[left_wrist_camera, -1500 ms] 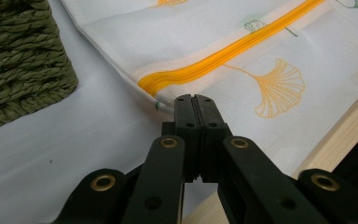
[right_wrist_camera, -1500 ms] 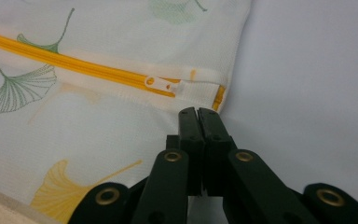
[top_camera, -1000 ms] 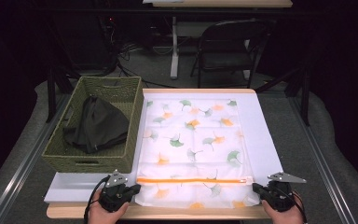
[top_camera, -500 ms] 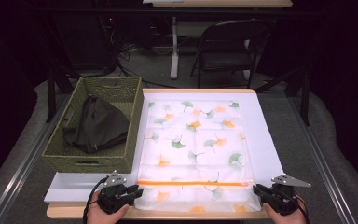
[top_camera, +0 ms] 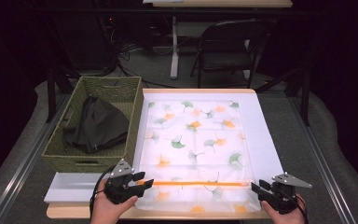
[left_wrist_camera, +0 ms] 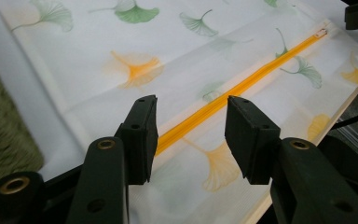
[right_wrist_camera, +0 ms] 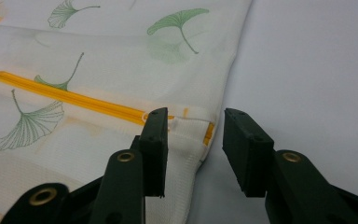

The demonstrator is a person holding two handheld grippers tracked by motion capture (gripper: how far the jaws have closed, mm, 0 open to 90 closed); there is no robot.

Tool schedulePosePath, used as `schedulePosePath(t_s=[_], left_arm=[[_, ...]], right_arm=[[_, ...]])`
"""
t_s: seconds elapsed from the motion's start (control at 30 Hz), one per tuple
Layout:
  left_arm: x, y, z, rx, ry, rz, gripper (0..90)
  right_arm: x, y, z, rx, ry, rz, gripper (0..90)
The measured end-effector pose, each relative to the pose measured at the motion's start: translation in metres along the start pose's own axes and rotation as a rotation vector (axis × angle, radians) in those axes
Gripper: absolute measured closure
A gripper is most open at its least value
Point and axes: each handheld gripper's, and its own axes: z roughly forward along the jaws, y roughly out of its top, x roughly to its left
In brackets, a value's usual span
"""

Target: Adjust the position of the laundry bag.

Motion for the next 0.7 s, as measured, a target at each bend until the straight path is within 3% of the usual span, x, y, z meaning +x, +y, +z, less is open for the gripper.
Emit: schedulePosePath(t_s=[0.2,0.3,0.4,0.7], left_arm=[[-0.015,0.022,0.018,0.017,-0.057,0.038,53.7],[-0.026,0.034,0.029,0.042,-0.081,0.075,54.6],[-0.036,0.046,0.042,0.085,-0.087,0.126,55.1],[-0.064,0.08,0.082,0.209,-0.158,0.199,57.9]], right_arm=[[0.001,0.001,0.003,0.001,0.001,-0.005,57.5],[0.0,0.002,0.005,0.011,0.006,0.003,55.0],[0.0,0.002,0.006,0.006,0.015,0.002,54.4],[0.0,0.003,0.009,0.007,0.043,-0.023,53.5]])
